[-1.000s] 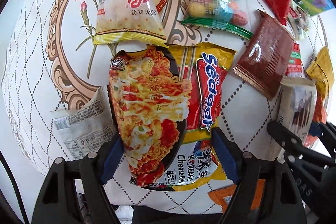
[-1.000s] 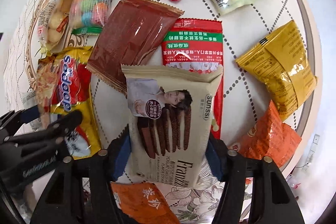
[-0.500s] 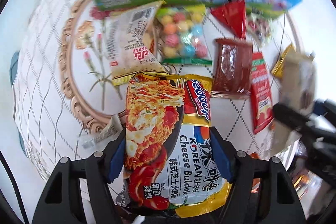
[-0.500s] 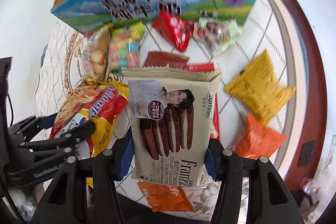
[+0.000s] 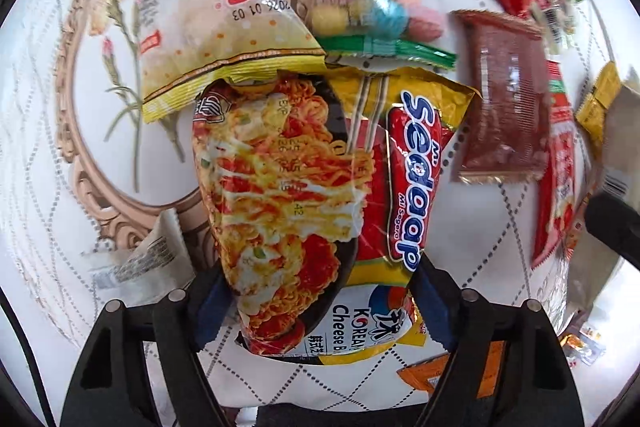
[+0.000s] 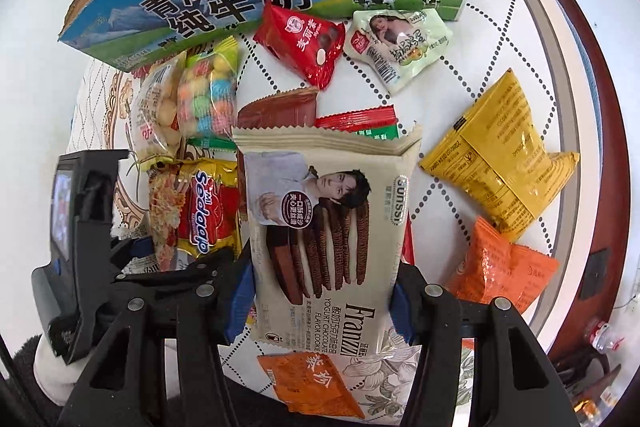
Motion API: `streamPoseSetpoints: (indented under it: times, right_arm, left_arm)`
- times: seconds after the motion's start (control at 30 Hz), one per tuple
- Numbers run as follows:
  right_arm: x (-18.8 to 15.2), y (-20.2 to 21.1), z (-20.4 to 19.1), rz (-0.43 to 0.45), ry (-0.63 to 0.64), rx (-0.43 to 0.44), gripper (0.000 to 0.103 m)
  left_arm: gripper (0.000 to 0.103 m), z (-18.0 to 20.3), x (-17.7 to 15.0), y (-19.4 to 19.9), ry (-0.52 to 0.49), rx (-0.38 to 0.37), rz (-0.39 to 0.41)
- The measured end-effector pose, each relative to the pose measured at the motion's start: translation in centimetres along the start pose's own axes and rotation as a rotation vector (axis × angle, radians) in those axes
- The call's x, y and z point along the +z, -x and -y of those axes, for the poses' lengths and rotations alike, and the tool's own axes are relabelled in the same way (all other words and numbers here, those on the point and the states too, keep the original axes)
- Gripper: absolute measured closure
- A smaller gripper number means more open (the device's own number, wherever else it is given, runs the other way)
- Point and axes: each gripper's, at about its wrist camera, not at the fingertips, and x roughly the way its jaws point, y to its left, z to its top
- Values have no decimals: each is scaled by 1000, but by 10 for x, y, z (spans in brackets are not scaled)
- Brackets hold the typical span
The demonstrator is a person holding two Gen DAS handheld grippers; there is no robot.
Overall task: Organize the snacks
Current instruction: 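Lift the noodle pack with the left tool while the right tool lifts the cookie pack, then lower both packs into the cardboard box and open both tools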
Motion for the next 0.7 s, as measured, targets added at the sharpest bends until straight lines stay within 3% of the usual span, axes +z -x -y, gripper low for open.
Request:
streamPoseSetpoints:
  times: [0.23, 0.47, 0.57, 0.7]
  right_arm:
    - [-9, 30, 7, 38, 6, 58, 44]
    - [22, 101, 1, 152, 51, 141, 44]
    - [49, 129, 0, 212, 74, 143, 44]
    - [100, 147, 0, 291, 109, 74, 44]
  left_arm:
    - [24, -11, -3, 88, 32, -98, 96]
    - [24, -11, -58, 170, 26, -192, 275]
    - [24, -17, -61, 181, 16, -215, 323]
    - [24, -19, -52, 166, -4, -163, 357]
